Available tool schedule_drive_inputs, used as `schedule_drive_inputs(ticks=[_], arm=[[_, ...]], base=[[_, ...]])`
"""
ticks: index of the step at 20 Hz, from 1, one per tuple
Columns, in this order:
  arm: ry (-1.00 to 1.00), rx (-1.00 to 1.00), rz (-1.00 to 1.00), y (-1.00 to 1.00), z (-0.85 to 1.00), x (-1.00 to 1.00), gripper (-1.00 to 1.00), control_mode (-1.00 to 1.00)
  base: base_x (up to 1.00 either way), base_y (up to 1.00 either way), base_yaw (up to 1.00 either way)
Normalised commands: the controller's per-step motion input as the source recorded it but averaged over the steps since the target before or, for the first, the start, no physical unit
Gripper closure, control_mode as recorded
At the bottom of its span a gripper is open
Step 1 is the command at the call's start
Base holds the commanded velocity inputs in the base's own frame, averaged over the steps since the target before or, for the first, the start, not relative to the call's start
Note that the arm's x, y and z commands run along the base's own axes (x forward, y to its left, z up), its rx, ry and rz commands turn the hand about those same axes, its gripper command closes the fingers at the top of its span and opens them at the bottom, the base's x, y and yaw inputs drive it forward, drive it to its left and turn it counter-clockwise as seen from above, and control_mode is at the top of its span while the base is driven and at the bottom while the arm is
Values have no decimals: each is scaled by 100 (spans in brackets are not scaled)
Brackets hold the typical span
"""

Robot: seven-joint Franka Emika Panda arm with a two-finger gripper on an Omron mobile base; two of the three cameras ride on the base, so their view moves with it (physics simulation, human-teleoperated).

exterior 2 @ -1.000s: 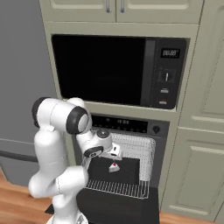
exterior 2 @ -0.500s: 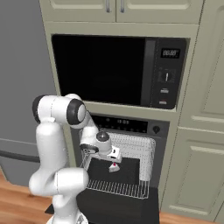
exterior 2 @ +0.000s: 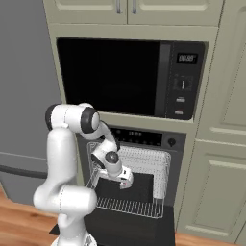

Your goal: Take the baked cake out of the oven and place it on the plate for cooling. Then close the oven door.

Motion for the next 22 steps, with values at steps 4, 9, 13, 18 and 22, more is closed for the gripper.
schedule_drive_inputs(ticks=[4,9,13,18,22], arm=[[-2,0,-1,0,-36,9,-100,-100],[0,0,-7,0,-19,11,-100,-100],[0,0,-10,0,-16,14,-100,-100],[0,0,-10,0,-10,23,-100,-100],[-3,0,-2,0,0,27,-100,-100]], base=[[0,0,0],[0,0,0],[0,0,0],[0,0,0],[0,0,0]])
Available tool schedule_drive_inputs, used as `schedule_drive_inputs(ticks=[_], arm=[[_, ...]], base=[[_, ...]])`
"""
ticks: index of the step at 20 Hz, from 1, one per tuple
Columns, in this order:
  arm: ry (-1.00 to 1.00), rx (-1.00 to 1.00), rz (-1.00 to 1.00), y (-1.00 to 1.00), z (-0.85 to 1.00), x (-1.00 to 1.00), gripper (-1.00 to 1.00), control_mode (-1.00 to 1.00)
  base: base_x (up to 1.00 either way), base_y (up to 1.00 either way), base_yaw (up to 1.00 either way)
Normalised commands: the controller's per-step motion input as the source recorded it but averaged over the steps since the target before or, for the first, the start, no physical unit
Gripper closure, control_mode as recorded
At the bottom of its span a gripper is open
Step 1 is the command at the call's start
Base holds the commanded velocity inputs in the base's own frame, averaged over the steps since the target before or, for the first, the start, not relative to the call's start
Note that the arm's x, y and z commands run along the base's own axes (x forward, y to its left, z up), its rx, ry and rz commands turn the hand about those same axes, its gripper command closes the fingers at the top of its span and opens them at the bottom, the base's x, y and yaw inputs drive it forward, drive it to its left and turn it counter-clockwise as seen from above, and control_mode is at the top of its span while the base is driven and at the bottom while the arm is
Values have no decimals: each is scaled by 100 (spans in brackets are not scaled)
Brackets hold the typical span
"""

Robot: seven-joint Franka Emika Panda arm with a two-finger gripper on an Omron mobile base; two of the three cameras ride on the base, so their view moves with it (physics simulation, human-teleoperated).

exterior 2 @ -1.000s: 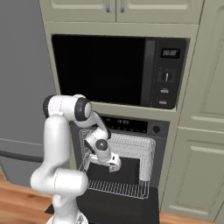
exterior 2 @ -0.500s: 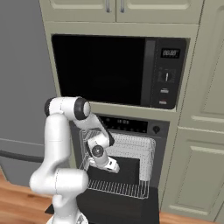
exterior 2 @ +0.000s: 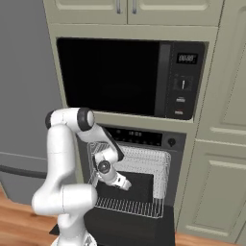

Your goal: Take the baked cake out of the oven and place it on the plate for cooling. Then close the oven door.

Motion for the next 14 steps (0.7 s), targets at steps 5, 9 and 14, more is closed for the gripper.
schedule_drive_inputs(ticks=[5,9,14], arm=[[-2,0,0,0,-1,27,-100,-100],[-1,0,0,-1,-15,18,-100,-100],[0,1,0,-5,-27,8,-100,-100]], base=[[0,0,0],[0,0,0],[0,0,0]])
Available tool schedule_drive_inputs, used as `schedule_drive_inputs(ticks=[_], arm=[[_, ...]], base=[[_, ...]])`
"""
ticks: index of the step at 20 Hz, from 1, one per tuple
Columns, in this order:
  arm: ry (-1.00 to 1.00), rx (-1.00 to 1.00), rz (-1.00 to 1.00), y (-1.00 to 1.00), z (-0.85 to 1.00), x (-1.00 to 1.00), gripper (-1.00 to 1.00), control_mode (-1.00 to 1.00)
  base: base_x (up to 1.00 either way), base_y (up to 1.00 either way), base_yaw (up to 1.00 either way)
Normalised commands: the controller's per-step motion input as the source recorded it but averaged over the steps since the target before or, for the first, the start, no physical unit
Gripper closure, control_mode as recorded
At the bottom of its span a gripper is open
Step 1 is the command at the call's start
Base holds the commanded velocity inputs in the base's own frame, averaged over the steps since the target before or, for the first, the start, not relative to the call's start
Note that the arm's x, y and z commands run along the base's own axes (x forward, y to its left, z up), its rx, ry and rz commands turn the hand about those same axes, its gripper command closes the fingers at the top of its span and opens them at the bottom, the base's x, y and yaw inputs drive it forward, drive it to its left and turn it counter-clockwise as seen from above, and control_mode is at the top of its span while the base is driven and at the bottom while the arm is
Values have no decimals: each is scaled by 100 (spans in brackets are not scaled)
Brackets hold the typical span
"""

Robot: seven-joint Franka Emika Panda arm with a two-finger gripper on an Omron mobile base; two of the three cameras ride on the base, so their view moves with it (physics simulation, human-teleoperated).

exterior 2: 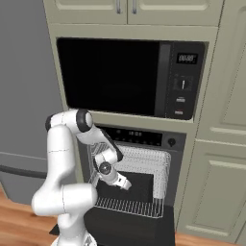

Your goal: Take the baked cake out of the oven and place it on the plate for cooling. Then close the oven door.

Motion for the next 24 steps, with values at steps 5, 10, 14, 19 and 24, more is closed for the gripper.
schedule_drive_inputs(ticks=[5,10,14,19,24], arm=[[-2,0,0,-2,-23,19,-100,-100],[-11,0,0,0,-8,8,-100,-100],[-11,0,0,0,-16,5,-100,-100],[-7,0,-4,-16,-17,1,-100,-100],[-5,0,-4,-19,-9,0,-100,-100]], base=[[0,0,0],[0,0,0],[0,0,0],[0,0,0],[0,0,0]])
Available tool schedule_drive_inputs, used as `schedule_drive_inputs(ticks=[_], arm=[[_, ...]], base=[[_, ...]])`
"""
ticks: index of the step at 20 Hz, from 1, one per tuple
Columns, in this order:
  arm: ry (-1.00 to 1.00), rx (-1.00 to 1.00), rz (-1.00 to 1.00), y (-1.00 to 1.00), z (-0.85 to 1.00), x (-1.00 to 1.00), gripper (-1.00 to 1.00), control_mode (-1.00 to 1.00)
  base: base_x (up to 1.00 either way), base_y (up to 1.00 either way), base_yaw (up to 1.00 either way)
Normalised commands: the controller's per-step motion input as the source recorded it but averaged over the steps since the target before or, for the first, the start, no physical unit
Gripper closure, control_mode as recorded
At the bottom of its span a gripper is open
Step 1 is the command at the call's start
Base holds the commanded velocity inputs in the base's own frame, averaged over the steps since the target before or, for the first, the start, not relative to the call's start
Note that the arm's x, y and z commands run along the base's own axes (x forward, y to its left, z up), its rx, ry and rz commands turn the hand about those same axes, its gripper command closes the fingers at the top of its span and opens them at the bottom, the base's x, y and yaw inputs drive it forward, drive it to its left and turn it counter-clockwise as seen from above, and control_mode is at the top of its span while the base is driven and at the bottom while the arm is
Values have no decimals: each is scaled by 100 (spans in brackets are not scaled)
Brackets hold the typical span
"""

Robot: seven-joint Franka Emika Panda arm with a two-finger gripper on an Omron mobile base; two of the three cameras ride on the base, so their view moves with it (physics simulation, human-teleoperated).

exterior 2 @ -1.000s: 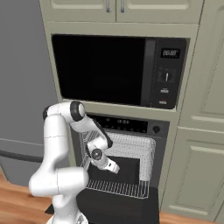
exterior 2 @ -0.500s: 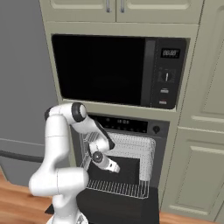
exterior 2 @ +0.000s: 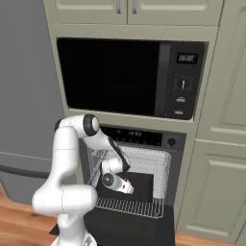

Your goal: Take the baked cake out of the oven and place it on the plate for cooling. Then close the oven door.

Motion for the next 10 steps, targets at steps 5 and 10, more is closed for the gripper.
schedule_drive_inputs(ticks=[5,10], arm=[[-1,0,-1,-4,0,1,-100,-100],[0,0,-1,2,0,0,-100,-100]], base=[[0,0,0],[0,0,0]])
